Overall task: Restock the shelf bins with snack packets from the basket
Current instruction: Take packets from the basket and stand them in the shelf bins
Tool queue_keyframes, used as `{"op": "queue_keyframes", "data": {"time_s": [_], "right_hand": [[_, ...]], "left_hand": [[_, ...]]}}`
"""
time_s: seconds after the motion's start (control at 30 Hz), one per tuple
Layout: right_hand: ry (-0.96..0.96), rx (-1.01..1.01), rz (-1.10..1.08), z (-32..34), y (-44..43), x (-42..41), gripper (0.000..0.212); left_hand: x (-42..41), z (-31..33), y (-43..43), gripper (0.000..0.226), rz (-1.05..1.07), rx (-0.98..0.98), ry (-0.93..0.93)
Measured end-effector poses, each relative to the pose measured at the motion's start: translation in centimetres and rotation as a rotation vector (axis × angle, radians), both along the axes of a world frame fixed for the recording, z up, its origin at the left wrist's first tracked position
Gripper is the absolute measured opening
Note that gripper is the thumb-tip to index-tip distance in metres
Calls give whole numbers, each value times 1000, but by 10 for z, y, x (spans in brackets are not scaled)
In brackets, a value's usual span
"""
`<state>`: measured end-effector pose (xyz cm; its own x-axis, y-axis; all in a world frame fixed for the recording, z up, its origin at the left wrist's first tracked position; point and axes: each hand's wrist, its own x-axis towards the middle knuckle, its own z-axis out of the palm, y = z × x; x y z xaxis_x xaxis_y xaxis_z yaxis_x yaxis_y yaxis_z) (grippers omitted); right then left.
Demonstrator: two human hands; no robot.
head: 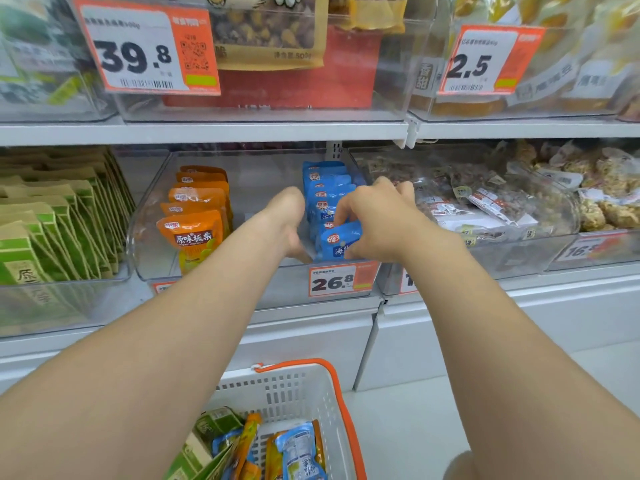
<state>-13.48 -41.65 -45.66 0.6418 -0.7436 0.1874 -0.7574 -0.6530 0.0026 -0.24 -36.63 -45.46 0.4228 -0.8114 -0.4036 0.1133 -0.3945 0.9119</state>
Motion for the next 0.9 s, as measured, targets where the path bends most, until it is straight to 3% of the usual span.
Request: {"op": "queue_keyframes", "data": {"time_s": [0.23,0.5,0.8,0.9], "right_hand": [[124,-107,-34,-6,-3,12,42],[81,-159,3,-16,-13,14,36],[-8,-114,-34,-5,-6,9,53],[-24,-103,-36,-2,1,5,49]], "left_hand": [[-1,-13,-15,30,-41,-35,177],[2,-25,-30,32,32,-155,289],[2,-19,-13,28,-42,-84,131],[1,-19,-10,28,-20,-65,-47]]}}
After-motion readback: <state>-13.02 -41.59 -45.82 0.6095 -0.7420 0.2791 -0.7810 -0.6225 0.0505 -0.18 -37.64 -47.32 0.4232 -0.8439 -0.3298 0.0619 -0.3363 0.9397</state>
